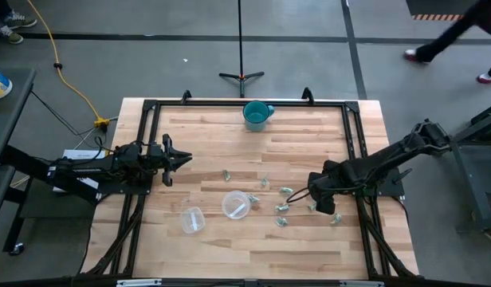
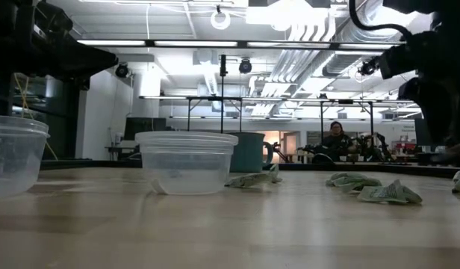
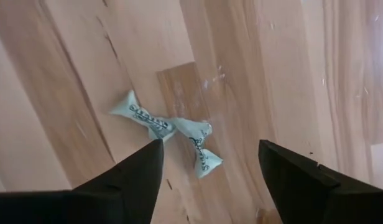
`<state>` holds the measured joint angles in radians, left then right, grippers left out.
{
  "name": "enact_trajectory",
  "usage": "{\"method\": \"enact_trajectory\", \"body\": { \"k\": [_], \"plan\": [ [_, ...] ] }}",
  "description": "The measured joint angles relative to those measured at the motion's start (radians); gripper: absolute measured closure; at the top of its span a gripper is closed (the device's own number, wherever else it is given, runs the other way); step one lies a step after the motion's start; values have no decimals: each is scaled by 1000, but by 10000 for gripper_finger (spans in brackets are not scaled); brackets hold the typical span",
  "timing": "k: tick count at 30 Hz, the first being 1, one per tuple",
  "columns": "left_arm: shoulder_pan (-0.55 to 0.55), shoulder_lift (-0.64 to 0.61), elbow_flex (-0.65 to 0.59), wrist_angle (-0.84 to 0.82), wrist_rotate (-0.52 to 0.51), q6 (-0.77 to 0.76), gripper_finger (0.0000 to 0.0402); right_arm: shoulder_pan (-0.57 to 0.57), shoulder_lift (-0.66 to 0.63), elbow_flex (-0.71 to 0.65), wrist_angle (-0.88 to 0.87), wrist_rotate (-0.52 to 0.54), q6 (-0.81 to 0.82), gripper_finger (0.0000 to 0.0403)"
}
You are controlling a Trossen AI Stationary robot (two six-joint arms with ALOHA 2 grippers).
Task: Pick and place items into bin
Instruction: Put the stevia packet into the right transparent bin
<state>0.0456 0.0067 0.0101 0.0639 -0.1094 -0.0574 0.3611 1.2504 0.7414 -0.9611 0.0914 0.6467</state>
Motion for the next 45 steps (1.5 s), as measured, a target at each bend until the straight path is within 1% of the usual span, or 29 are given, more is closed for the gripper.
{"method": "enact_trajectory", "body": {
  "k": [7, 13, 22, 28, 35, 40, 42, 45],
  "plan": [
    [0, 0, 0, 0, 0, 0, 309, 0, 80, -1, -10, 0, -52, 156],
    [0, 0, 0, 0, 0, 0, 309, 2, 136, -39, -3, -11, -83, 168],
    [0, 0, 0, -1, 0, 0, 309, 2, 167, -112, 93, -30, -68, 197],
    [0, 0, 0, -1, 0, 0, 309, 2, 166, -121, 101, -48, -57, 240],
    [0, 0, 0, -1, 0, 0, 309, 2, 167, -122, 126, -57, -45, 319],
    [0, 0, 0, -1, 0, 0, 309, 1, 167, -122, 154, -42, -27, 386],
    [0, 0, 0, -1, 0, 0, 309, -4, 167, -118, 164, -15, -22, 395],
    [0, 0, 0, -1, 0, 0, 309, -16, 170, -94, 174, 59, 0, 385]
  ]
}}
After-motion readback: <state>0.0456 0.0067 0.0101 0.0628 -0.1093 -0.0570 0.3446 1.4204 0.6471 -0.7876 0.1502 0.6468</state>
